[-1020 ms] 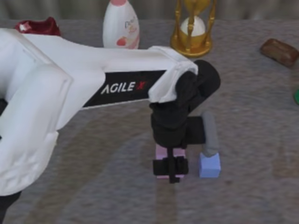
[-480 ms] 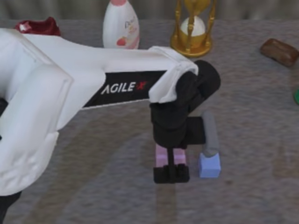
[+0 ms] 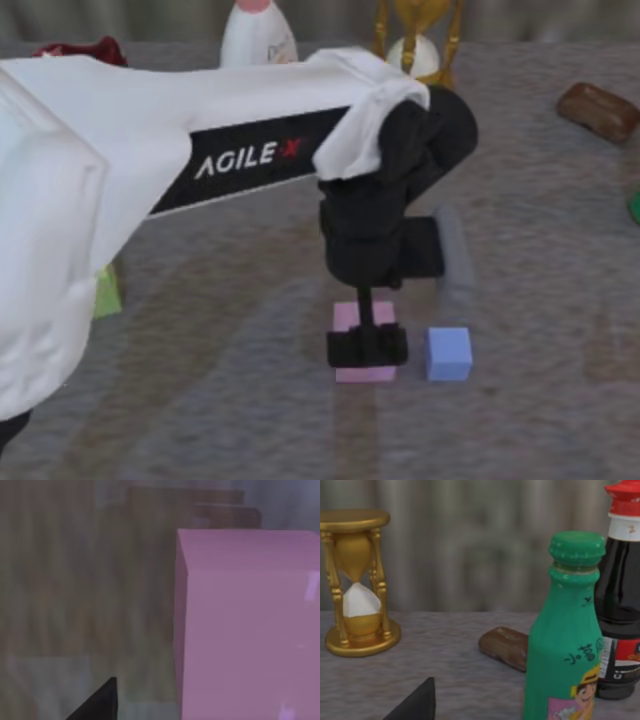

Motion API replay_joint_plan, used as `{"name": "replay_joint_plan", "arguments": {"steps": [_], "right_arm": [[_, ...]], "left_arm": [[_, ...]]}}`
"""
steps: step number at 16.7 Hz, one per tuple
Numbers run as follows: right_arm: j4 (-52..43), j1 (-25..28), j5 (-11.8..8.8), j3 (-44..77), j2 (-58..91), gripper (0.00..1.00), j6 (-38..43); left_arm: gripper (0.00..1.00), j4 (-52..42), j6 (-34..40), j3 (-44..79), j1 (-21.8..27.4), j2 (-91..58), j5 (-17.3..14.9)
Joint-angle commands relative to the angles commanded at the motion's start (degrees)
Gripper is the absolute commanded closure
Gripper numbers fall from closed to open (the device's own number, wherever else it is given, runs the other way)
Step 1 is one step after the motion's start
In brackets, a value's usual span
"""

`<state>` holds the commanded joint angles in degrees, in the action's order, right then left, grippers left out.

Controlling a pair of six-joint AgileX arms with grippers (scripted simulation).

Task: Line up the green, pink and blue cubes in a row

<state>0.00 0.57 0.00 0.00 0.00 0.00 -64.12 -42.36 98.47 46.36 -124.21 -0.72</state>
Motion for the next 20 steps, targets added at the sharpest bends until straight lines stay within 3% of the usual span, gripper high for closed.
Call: {"name": "replay_joint_plan", "arguments": {"steps": [3, 10, 13, 20], "right_arm": [[0.0, 0.0, 0.0, 0.0, 0.0, 0.0, 0.0], [0.0, 0.0, 0.0, 0.0, 0.0, 0.0, 0.0], [0.0, 0.0, 0.0, 0.0, 0.0, 0.0, 0.0], [0.0, 0.0, 0.0, 0.0, 0.0, 0.0, 0.0]], "left_arm": [[0.0, -4.74, -0.08, 3.38, -0.32, 1.48, -0.03], [0.0, -4.53, -1.62, 2.7, -2.1, 2.16, 0.06], [0.0, -3.34, -6.17, -0.45, -9.55, 4.35, 0.2], [0.0, -0.14, -21.16, -11.83, -36.35, 10.99, 0.61]]}}
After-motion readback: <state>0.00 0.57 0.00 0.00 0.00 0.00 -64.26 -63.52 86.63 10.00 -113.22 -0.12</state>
